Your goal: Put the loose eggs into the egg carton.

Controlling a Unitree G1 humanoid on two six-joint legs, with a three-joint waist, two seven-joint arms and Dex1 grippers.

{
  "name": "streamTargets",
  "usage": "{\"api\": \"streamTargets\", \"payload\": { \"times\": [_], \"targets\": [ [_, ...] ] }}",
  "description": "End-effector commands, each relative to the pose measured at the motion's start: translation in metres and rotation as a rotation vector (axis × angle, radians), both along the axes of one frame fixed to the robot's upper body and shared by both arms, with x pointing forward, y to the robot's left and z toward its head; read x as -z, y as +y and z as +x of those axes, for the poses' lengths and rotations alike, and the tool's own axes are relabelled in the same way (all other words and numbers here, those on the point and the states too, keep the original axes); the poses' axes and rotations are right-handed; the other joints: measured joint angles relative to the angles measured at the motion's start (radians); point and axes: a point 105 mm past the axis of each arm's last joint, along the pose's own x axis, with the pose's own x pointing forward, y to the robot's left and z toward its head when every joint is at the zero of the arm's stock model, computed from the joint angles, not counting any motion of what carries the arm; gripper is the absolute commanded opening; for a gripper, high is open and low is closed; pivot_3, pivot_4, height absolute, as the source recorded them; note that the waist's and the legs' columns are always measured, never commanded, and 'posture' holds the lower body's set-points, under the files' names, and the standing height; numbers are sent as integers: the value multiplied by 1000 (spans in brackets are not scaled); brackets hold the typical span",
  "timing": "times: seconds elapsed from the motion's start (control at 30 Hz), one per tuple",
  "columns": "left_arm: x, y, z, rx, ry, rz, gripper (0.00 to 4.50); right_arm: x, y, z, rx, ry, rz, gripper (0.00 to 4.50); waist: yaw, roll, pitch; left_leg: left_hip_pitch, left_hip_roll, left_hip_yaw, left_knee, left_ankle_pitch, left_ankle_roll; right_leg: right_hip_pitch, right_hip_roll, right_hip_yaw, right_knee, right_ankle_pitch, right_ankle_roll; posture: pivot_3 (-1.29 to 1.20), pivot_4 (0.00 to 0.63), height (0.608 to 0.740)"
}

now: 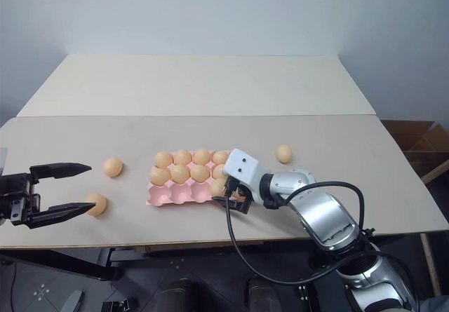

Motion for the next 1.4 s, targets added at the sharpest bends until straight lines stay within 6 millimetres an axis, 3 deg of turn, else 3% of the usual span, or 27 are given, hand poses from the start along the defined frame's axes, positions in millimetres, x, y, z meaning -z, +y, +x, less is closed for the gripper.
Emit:
{"api": "streamTargets", "payload": {
  "times": [0.03, 0.2, 0.37, 0.5, 0.67, 0.77, 1.0, 1.27, 1.4],
  "targets": [
    [-6, 1, 1, 9, -32, 22, 4500, -38, -23, -1, 43, -95, 48, 4465, 3, 0, 0, 0, 0, 0, 0, 0, 0, 0, 0, 0, 0, 0, 0, 0, 150, 740],
    [-5, 3, 4, 5, -35, 15, 4500, -59, -76, -9, 140, -100, 102, 4465, 12, 0, 0, 0, 0, 0, 0, 0, 0, 1, 0, 0, -1, 0, 0, 0, 150, 740],
    [1, 2, 6, -1, -34, 4, 4500, -45, -120, -21, 239, -117, 114, 4465, 19, 0, 0, 0, 0, 0, 0, -1, -1, 1, 0, 0, -2, -2, 3, 0, 150, 740],
    [3, 3, 8, -6, -34, -2, 4500, -32, -132, -24, 270, -108, 124, 4465, 10, 0, 0, 1, 1, 1, 0, 0, -1, 1, 1, 2, -1, -3, 5, 0, 150, 740],
    [2, 4, 11, -7, -39, -2, 4500, -31, -131, -19, 265, -120, 113, 4465, 7, 0, 0, 2, 1, 2, 0, 0, -1, 1, 1, 2, -1, -5, 2, 0, 150, 740],
    [1, 3, 12, -2, -44, -3, 4500, -29, -131, 0, 322, -117, 87, 4465, 4, 0, 0, 2, 1, 2, 0, -1, -1, 1, 1, 3, -1, -5, 2, 0, 150, 740],
    [0, 0, 16, 8, -50, -6, 4500, -7, -128, 78, 611, -84, 3, 4465, -5, 0, 0, 3, 1, 3, -1, 0, -1, 0, 2, 5, 1, -1, -5, 0, 150, 740],
    [-1, 0, 12, 3, -51, -4, 4500, 12, -129, 117, 756, -48, -10, 4465, -2, 0, 0, -3, -1, 4, -2, 0, -1, -4, 1, 5, -2, 1, 0, 0, 150, 740],
    [-3, 1, 11, -2, -53, 1, 4500, 15, -128, 124, 777, -32, 4, 3527, -4, 0, 0, -1, 0, 4, -2, 0, -1, -4, 1, 5, -1, 1, 0, 0, 150, 740]
  ]
}}
